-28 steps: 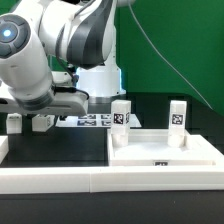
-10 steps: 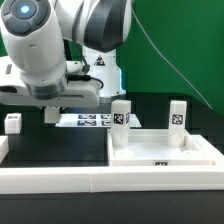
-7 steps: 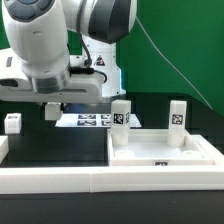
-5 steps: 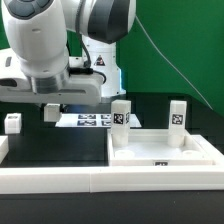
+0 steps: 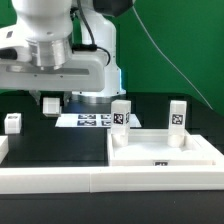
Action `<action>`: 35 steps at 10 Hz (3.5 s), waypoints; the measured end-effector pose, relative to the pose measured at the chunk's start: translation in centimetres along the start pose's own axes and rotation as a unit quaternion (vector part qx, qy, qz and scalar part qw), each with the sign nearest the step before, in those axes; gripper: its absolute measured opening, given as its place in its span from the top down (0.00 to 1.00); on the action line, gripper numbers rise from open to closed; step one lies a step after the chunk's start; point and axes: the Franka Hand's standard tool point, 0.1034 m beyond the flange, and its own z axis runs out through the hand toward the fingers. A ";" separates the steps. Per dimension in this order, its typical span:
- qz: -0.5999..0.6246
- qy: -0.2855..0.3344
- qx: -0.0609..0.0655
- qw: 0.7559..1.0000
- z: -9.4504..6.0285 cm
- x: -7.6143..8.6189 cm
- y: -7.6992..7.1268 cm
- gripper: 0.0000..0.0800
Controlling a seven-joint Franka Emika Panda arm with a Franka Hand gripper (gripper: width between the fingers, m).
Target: Assemble square table
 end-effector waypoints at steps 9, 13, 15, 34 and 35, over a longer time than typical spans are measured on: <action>-0.011 0.254 -0.053 0.966 -2.6 2.6 0.1 0.64; 0.012 0.272 -0.044 0.961 -3.6 3.8 -2.7 0.64; 0.021 0.276 -0.035 0.960 -5.4 5.6 -5.6 0.64; 0.016 0.366 -0.015 0.930 -9.1 10.3 -16.0 0.64; 0.025 0.365 -0.011 0.931 -8.8 10.3 -16.7 0.64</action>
Offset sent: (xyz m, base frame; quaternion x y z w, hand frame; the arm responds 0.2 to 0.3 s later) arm 0.0150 0.0147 0.0106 0.0000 0.1171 0.0194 0.9929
